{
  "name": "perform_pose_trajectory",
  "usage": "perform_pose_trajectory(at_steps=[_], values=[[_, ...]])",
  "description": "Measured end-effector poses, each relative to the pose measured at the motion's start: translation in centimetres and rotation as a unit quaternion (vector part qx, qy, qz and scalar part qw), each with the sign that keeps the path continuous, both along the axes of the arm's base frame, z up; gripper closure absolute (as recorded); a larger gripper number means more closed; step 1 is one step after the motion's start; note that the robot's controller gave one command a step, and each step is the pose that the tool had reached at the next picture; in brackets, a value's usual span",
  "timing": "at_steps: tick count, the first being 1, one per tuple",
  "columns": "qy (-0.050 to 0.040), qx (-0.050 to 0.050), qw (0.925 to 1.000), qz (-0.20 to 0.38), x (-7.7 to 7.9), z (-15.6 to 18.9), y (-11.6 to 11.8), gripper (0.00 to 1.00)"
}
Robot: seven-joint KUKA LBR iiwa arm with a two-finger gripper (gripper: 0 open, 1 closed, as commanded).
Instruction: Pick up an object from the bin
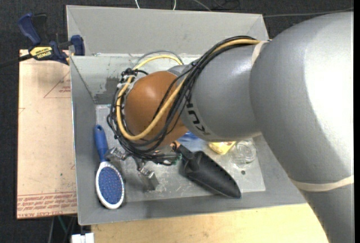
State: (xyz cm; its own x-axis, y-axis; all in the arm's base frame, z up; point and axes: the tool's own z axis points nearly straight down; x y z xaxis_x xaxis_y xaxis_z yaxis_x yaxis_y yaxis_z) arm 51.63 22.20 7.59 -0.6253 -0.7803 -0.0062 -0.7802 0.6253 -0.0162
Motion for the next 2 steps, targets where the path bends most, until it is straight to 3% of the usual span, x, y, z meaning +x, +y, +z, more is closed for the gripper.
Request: perform_pose_trajectory(at_steps=[1, 2], values=[[0.0052, 0.007, 0.9999, 0.011, 0.05, 0.20, -0.76, 1.00], [0.0053, 0.007, 0.9999, 0.011, 0.05, 0.23, -0.76, 1.00]])
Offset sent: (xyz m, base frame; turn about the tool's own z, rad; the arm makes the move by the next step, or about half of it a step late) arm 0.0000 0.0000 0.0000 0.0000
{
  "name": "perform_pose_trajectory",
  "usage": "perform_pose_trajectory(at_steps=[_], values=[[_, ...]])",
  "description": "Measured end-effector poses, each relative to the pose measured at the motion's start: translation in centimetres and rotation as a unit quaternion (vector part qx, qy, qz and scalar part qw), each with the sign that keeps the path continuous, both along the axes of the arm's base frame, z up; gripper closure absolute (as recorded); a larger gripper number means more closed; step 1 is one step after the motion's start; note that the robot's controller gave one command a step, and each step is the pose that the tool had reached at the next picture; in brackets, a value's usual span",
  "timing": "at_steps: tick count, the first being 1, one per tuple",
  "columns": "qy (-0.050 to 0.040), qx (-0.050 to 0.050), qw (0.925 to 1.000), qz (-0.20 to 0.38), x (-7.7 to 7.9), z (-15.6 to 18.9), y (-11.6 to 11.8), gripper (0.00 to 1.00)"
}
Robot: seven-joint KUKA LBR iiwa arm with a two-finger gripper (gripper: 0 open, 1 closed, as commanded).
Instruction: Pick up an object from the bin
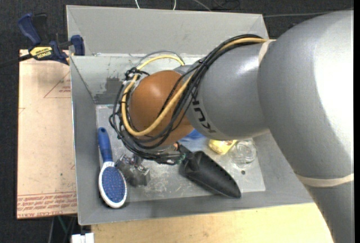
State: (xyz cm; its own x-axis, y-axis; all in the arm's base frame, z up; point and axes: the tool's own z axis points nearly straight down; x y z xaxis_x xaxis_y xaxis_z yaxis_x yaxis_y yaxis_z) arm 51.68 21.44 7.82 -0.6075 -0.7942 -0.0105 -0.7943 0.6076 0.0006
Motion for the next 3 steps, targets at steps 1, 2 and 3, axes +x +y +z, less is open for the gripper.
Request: perform_pose_trajectory(at_steps=[1, 2, 3], values=[[0.0008, 0.000, 1.0000, -0.001, -0.1, 1.9, 0.0, 1.00], [0.0035, 0.000, 1.0000, -0.002, -0.2, 5.3, 0.0, 1.00], [0.0015, 0.000, 1.0000, -0.002, -0.1, 8.6, 0.1, 1.00]])
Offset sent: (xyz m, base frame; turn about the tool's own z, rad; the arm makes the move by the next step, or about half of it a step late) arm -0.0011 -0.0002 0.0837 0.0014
